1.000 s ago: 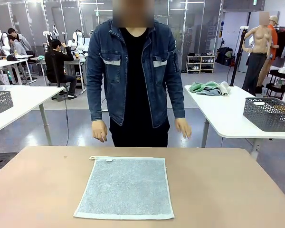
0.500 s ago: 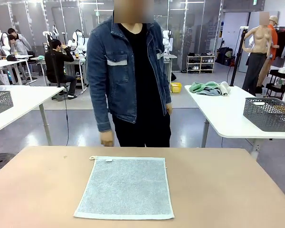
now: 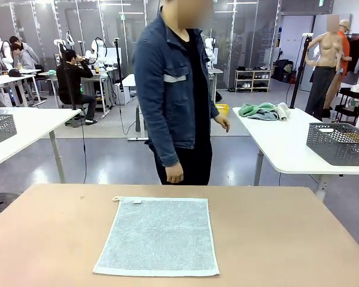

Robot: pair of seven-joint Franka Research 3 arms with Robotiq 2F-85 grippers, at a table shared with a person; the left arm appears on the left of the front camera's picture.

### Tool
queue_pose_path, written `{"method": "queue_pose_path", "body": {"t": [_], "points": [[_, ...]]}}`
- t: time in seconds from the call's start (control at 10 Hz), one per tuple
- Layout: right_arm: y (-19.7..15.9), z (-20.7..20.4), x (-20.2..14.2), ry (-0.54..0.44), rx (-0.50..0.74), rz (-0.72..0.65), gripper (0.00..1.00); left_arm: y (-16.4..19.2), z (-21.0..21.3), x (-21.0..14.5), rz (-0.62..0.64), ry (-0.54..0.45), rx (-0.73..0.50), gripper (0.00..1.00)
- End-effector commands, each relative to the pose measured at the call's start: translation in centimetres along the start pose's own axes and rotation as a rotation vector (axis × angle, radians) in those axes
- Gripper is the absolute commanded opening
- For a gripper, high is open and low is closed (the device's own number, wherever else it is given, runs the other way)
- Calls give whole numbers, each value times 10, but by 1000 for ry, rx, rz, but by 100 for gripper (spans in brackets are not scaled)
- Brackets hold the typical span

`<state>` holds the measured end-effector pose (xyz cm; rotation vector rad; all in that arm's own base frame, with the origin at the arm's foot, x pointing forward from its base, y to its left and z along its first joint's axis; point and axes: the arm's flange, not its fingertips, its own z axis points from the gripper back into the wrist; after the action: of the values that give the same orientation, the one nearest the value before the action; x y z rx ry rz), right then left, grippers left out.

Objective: Fold the towels and place them in the basket.
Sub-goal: When a person lays out a Towel with hook on the table, fold it in half twice.

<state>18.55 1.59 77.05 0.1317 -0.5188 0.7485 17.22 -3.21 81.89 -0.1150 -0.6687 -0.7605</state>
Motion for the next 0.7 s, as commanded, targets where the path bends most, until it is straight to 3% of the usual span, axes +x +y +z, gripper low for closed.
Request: {"method": "queue_pose_path", "body": {"t": [0.0, 0.3, 0.5, 0.6], "points": [[29, -41, 18, 159, -27, 278, 100, -29, -38, 1, -287, 138, 58, 100], [72, -109, 34, 241, 38, 516, 100, -54, -111, -1, -598, 276, 49, 100], [80, -166, 31, 301, 61, 603, 100, -55, -165, -11, -653, 290, -54, 100], [79, -192, 30, 276, 77, 628, 100, -53, -190, -18, -653, 297, -106, 100]]}}
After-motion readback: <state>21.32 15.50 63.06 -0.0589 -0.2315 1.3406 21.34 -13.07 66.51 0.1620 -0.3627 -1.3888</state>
